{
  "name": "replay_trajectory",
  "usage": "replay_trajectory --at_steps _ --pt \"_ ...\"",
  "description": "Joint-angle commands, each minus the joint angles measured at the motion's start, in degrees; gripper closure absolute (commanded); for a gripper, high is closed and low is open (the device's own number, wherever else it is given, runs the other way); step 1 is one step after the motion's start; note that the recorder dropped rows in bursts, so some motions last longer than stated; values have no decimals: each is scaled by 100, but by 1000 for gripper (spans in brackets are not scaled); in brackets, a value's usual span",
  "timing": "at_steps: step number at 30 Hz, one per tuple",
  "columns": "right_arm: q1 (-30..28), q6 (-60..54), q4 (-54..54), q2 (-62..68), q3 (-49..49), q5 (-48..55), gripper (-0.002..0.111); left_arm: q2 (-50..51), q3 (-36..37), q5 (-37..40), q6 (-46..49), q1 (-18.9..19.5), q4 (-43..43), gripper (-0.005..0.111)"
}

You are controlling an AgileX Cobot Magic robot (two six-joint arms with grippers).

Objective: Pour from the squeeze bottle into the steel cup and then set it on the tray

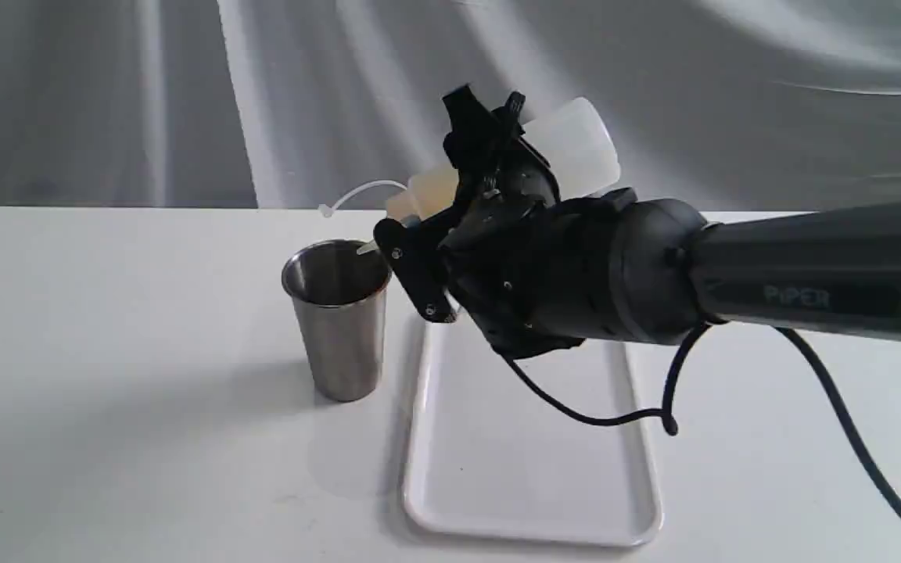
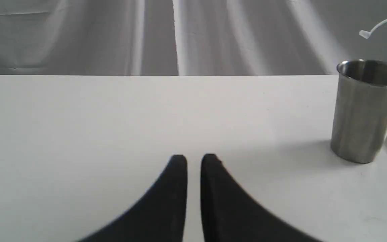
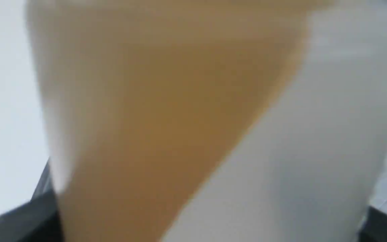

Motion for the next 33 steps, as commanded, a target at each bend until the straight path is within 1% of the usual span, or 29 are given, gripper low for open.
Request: replay_trajectory --at_steps 1,6,16,25,30,33 --pt "15 23 -111 -92 -49 125 108 -15 25 -41 -14 -13 2 98" --pt "15 381 -111 -92 -49 91 108 -15 25 -41 -27 -13 2 98" --pt "15 1761 -111 -92 -49 42 108 -15 25 -41 -4 -13 2 98" --pt "15 3931 -111 -92 -49 -71 108 -15 25 -41 -4 -13 2 98" --pt "3 4754 -98 -92 -49 -286 108 -15 25 -41 -20 -13 2 98" --pt "3 5725 -104 -92 -39 -279 108 -15 25 -41 -20 -13 2 98"
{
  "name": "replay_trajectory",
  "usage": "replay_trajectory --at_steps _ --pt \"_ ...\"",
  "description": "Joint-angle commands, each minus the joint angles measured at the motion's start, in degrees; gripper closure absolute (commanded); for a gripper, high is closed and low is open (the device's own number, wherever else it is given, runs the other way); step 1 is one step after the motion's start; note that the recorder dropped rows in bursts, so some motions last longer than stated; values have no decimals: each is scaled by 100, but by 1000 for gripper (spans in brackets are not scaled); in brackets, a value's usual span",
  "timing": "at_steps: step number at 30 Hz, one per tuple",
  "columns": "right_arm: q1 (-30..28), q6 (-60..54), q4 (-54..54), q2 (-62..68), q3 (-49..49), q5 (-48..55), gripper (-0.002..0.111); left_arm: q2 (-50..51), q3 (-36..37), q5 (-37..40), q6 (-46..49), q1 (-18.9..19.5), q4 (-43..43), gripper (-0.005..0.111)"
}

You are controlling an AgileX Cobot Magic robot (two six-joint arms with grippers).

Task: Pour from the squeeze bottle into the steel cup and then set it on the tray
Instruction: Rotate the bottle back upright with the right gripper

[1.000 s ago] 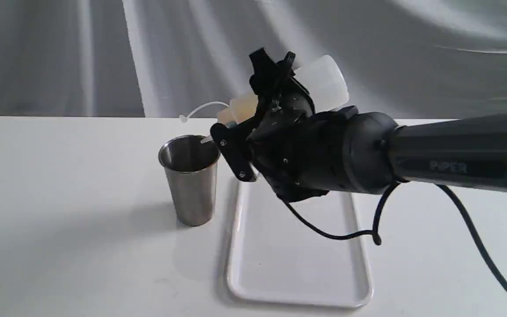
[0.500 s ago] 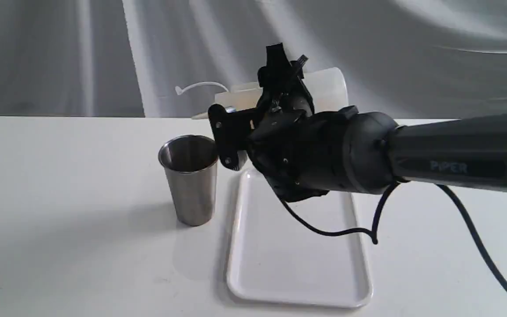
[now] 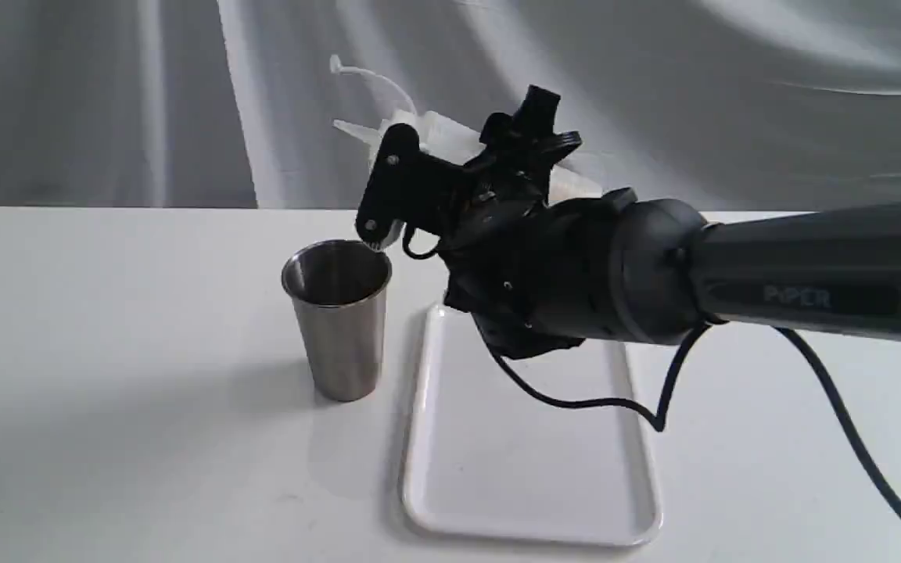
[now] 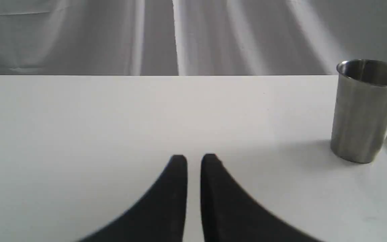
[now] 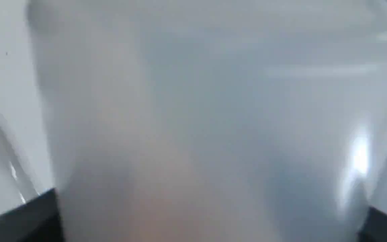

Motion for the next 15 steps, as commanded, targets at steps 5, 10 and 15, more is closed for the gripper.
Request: replay_trajectory --at_steps 5,10,15 --pt "3 2736 -111 -242 38 35 108 -15 25 -41 -20 -13 2 98" --pt "-6 4632 -111 -550 336 65 108 -15 25 -41 -20 -13 2 98" --pt "-6 6209 -111 -895 777 354 108 -15 25 -41 -20 -13 2 98"
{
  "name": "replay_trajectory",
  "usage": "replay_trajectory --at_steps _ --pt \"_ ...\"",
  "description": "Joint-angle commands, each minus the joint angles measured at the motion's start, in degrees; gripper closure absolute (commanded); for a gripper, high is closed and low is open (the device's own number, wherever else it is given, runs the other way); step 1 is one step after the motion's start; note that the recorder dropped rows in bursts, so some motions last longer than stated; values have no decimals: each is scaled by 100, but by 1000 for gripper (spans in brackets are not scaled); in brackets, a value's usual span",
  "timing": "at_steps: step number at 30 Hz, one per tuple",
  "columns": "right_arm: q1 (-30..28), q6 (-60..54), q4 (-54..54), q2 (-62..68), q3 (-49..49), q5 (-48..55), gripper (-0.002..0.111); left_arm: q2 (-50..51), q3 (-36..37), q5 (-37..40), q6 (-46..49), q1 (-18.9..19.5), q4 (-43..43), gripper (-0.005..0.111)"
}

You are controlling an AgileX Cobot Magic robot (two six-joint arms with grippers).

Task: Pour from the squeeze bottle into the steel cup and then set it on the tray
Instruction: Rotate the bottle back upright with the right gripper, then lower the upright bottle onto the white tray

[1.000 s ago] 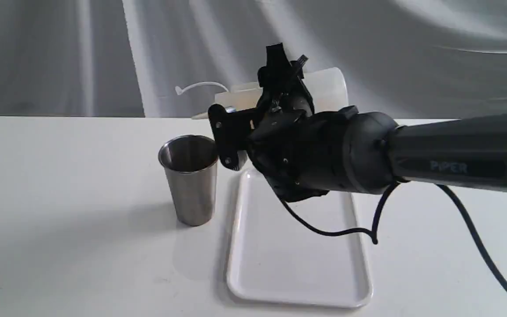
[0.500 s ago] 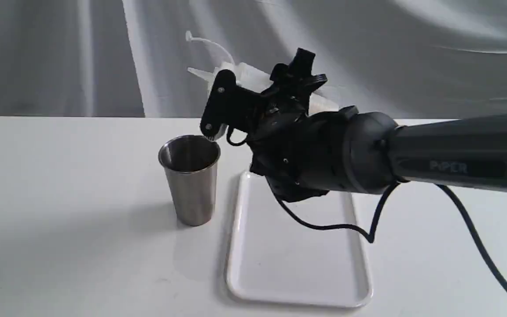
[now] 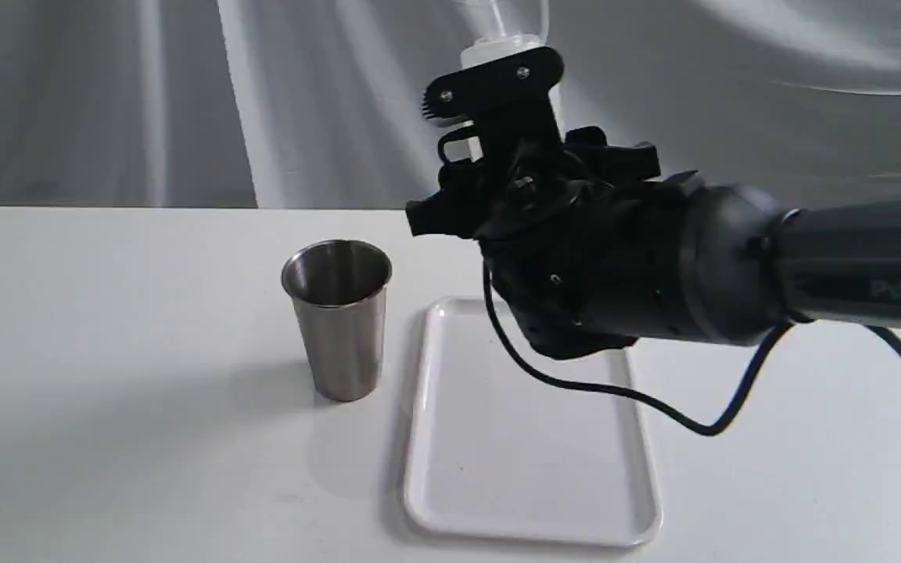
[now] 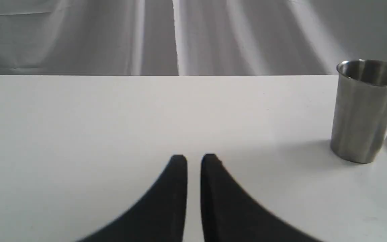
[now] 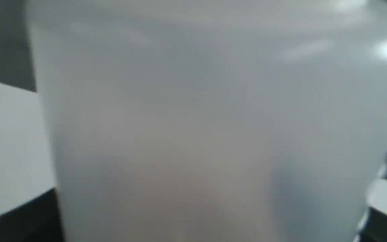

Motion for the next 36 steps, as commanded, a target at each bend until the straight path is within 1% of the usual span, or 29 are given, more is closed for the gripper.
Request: replay_trajectory --at_steps 1,3,8,12,19,22,25,28,32,36 --pt "-6 1001 -111 -324 284 292 108 -15 25 -41 -20 -13 2 98" --pt "-6 1269 -111 -461 490 292 108 -15 25 -41 -20 -13 2 98" --pt "4 1285 -111 -889 973 256 108 -15 25 -41 -20 -13 2 98" --pt "4 908 29 -1303 1211 46 108 -15 25 -41 -20 -13 2 98" --pt "4 -820 1125 -2024 1278 -557 108 -15 25 -41 -6 -13 2 98" --pt "4 -1893 1608 -2261 1278 -850 108 -15 25 -41 -6 -13 2 98" --pt "-7 -3184 2392 -2469 1278 -1268 108 -15 25 -41 -6 -13 2 98" --pt "-20 -3998 3156 -2580 1278 -1629 108 -15 25 -41 -6 -13 2 98" --pt "-143 -5185 4426 -2670 1278 -2487 108 -15 25 -41 -23 -13 2 98" --pt "-189 -6283 5576 -2670 1278 -3083 108 -15 25 -41 -23 -13 2 98"
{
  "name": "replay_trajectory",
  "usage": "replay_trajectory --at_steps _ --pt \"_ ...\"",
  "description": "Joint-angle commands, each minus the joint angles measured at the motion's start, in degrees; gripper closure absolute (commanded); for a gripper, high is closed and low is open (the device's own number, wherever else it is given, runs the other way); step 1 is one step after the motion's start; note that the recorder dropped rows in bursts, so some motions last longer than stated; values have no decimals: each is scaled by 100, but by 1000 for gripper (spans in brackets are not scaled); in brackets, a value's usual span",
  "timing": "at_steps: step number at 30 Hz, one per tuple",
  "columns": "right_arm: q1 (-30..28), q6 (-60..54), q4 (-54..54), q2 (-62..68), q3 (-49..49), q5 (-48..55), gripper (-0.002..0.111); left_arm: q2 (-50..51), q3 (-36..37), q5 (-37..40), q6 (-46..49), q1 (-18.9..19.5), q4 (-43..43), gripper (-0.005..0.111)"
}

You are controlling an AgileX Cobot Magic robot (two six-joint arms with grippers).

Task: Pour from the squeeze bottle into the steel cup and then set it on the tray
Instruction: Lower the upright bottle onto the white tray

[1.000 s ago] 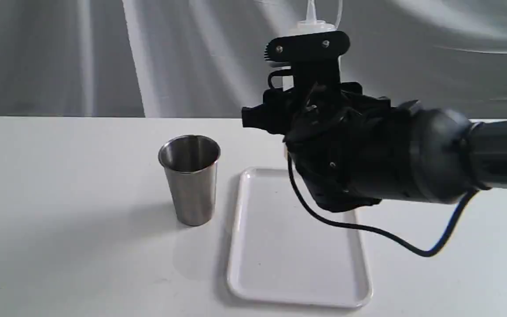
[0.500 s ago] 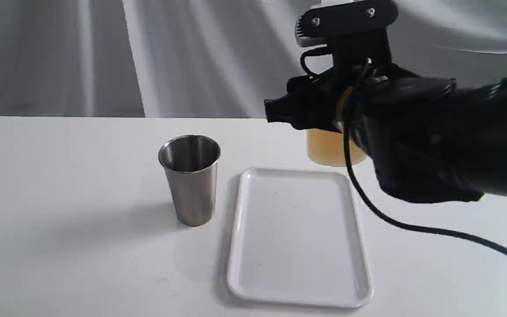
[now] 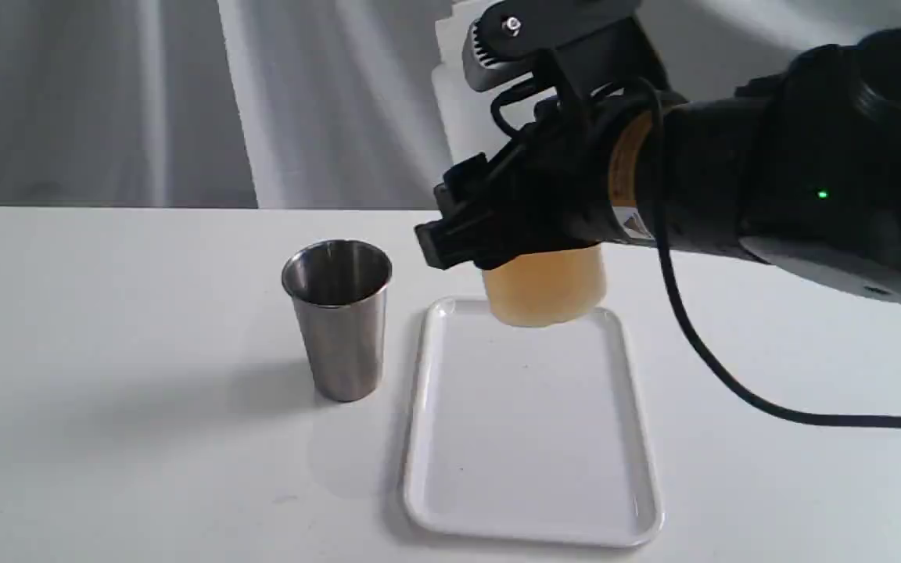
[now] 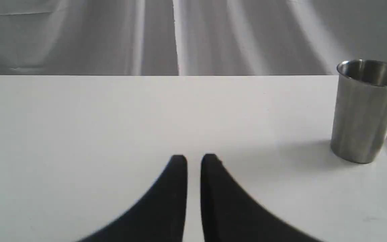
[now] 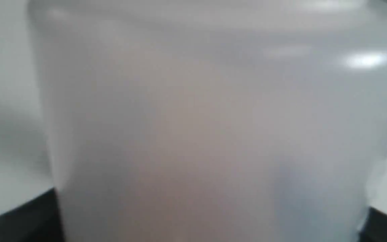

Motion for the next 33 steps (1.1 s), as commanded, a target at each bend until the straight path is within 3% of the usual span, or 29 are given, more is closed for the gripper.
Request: replay_trajectory --at_steps 1,15,33 --pt "-96 -945 939 -102 4 -681 108 -15 25 -41 -23 -13 2 98" --pt "-512 -4129 4073 -46 1697 -5095 108 -15 25 -41 -6 -13 2 98" --pt "-512 -5384 6081 1532 2159 -7134 108 -15 25 -41 -4 -13 2 98"
